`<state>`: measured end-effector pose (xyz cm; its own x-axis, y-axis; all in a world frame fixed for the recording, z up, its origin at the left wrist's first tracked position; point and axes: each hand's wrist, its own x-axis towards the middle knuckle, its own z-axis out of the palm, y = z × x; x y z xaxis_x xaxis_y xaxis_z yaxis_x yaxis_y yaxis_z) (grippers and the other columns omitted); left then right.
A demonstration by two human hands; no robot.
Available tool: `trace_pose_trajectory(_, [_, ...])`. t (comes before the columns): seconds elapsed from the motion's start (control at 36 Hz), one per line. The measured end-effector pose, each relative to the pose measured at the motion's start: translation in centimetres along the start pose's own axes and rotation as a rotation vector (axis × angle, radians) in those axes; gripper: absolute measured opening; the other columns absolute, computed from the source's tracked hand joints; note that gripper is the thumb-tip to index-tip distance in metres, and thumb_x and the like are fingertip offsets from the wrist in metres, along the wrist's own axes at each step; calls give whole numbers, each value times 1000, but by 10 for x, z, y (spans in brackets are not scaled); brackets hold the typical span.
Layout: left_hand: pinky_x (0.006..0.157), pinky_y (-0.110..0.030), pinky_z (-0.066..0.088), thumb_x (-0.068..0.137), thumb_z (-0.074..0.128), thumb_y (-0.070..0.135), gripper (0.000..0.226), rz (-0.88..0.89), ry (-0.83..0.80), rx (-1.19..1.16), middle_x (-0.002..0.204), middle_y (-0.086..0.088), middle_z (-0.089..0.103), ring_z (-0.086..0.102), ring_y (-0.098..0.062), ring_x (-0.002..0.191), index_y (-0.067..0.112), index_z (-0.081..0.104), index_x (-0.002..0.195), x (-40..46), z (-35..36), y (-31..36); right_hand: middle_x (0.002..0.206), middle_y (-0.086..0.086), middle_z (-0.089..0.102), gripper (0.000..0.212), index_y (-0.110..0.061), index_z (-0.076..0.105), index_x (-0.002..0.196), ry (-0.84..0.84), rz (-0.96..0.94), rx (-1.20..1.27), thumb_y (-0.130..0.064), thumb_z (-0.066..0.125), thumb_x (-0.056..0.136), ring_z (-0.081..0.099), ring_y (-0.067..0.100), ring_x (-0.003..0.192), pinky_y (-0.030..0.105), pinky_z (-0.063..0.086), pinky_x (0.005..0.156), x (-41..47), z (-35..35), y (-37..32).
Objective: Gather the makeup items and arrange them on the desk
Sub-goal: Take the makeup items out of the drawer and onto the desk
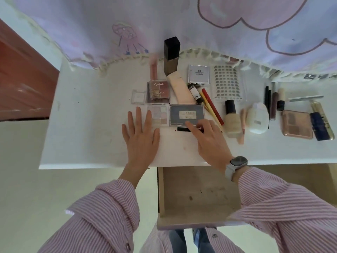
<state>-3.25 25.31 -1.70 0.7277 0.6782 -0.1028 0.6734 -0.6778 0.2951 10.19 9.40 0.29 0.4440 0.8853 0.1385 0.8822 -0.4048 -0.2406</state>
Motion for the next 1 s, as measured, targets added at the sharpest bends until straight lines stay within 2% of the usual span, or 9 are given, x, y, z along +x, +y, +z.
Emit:
trace_pose_trajectory(0.08, [110, -55, 11, 91, 25, 38, 56, -19, 39, 8, 154, -13, 18, 12, -37, 142, 19, 24, 144, -27, 10, 5, 90, 16, 54, 59, -2, 60, 113, -17, -94, 2, 12, 71, 57, 38, 25, 85, 40, 50, 64, -13, 10, 6])
trace_pose_trajectory(0.22, [108, -58, 19, 90, 28, 32, 52, -19, 27, 66, 147, -19, 33, 31, -38, 135, 11, 44, 134, -45, 17, 14, 95, 7, 61, 31, -10, 63, 105, -1, -56, -127, -7, 44, 81, 47, 25, 90, 34, 37, 76, -12, 11, 14])
trace_pose_trajectory(0.31, [108, -57, 20, 90, 28, 32, 52, -25, 30, 96, 147, -19, 34, 32, -37, 135, 10, 45, 134, -45, 17, 14, 90, 7, 63, 18, -9, 62, 97, 64, -16, -74, -8, 50, 84, 56, 28, 80, 37, 46, 69, -10, 6, 13])
trace_pose_trajectory(0.36, [108, -57, 20, 91, 27, 33, 52, -25, 24, 116, 148, -18, 33, 31, -36, 136, 11, 44, 135, -45, 18, 14, 88, 9, 62, 14, -6, 60, 95, 109, 93, 60, -11, 50, 86, 57, 27, 78, 35, 50, 65, -11, -2, 10])
trace_pose_trajectory(0.44, [109, -56, 19, 91, 25, 34, 53, -32, 24, 139, 149, -18, 31, 30, -36, 136, 12, 41, 137, -45, 20, 14, 92, 11, 61, 13, -3, 57, 100, 190, 414, 271, -9, 55, 88, 56, 24, 74, 25, 43, 59, -10, -14, 3])
trace_pose_trajectory(0.53, [110, -56, 18, 91, 26, 33, 53, -41, 30, 147, 150, -17, 29, 29, -35, 137, 12, 40, 138, -45, 21, 15, 97, 12, 61, 19, -4, 54, 108, 168, 605, 260, -14, 52, 92, 54, 22, 71, 25, 37, 58, -1, -13, 2])
trace_pose_trajectory(0.67, [110, -56, 17, 91, 24, 33, 54, -46, 29, 161, 151, -17, 28, 27, -35, 138, 13, 39, 139, -44, 21, 16, 109, 16, 57, 24, -1, 52, 113, 73, 610, 169, -13, 47, 94, 55, 32, 93, 34, 42, 69, 14, -8, 4])
trace_pose_trajectory(0.78, [110, -56, 16, 91, 22, 34, 55, -45, 29, 157, 151, -16, 26, 26, -35, 139, 13, 38, 140, -45, 22, 16, 107, 16, 56, 24, -1, 51, 114, 58, 663, 204, -13, 48, 93, 56, 32, 91, 38, 46, 71, 13, -9, 6])
trace_pose_trajectory(1.0, [110, -56, 16, 91, 25, 32, 53, -38, 53, 152, 151, -17, 27, 26, -35, 138, 13, 39, 139, -45, 23, 16, 105, 19, 53, 29, 2, 53, 118, 26, 442, 220, -6, 49, 90, 52, 33, 96, 39, 48, 78, -6, -4, 9])
